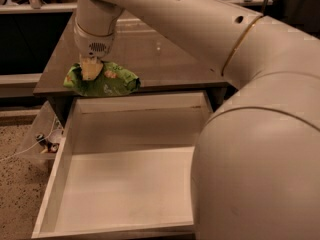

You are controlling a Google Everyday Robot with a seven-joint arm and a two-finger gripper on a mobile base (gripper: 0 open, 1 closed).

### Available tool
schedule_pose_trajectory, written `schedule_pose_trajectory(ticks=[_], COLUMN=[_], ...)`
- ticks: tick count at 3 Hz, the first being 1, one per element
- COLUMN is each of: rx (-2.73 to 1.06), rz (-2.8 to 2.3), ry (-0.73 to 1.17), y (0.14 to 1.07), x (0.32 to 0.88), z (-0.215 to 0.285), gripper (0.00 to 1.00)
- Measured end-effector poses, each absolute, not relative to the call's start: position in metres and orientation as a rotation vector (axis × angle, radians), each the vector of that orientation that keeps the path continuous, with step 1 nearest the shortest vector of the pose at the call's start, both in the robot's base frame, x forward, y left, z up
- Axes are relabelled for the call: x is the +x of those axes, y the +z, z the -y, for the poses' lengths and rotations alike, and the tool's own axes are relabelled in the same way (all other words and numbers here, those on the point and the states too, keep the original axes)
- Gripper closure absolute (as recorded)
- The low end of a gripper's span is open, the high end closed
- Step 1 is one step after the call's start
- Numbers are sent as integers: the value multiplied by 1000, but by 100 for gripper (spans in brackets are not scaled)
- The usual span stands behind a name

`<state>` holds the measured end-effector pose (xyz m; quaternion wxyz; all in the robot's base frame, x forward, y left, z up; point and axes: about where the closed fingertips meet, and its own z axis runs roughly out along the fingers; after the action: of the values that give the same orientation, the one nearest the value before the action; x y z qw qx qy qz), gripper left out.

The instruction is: Close middle drawer

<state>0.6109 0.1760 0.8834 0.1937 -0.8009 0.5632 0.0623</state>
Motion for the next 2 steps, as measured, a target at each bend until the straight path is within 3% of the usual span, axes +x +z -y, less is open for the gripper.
schedule_pose_trajectory(ticks=[2], rx=[-2279], rz=[-1633], ry=[211], y=[862], x=[614], z=[-168], gripper=[100])
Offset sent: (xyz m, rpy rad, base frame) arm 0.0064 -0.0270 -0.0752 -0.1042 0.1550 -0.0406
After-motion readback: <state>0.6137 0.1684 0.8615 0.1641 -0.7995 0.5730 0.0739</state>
